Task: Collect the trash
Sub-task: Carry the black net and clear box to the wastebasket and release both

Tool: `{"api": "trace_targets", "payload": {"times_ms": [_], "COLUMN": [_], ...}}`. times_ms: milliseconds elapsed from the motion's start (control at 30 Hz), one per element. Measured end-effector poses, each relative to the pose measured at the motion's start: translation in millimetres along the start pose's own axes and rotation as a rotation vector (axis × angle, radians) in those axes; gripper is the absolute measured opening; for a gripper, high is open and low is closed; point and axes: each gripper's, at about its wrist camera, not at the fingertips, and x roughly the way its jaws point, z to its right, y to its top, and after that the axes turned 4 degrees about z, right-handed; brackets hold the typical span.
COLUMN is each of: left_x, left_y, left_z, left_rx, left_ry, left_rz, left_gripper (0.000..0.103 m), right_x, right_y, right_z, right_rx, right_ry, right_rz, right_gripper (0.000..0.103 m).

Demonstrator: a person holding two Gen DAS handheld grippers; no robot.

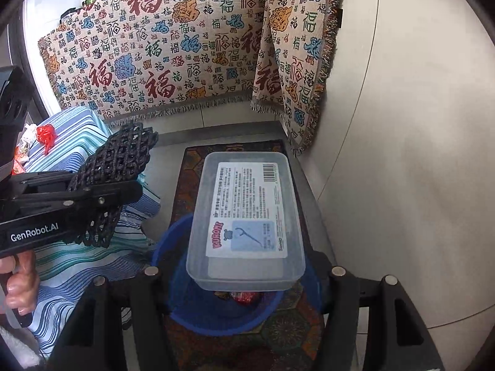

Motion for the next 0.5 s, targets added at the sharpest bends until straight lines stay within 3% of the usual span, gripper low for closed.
{"api": "trace_targets", "payload": {"times_ms": [33, 100, 133, 500], "left_x": [1.7, 4.4, 5.5, -21.3], "left_y": [1.2, 5.8, 7.8, 4.6], "left_z": [0.3, 0.3, 0.3, -9.1], "left_rx": [-0.001, -0.008, -0.011, -0.025], "left_ry": [-0.004, -0.009, -0.013, 0.028], "left_rz": [0.003, 0.024, 0.032, 0.061], "left_gripper": [0.049, 0.069, 0.073, 0.077], "right_x": [1.0, 3.1, 3.2, -13.1], "right_y": [0.1, 1.3, 1.8, 15.9], "right_z": [-0.7, -2.9, -3.7, -10.7], "right_rx": [-0.005, -0.015, -0.019, -0.041], "right_ry": [-0.002, -0.01, -0.019, -0.039], "right_rz": [0.002, 0.01, 0.018, 0.079], "right_gripper": [0.064, 0.085, 0.085, 0.085]}}
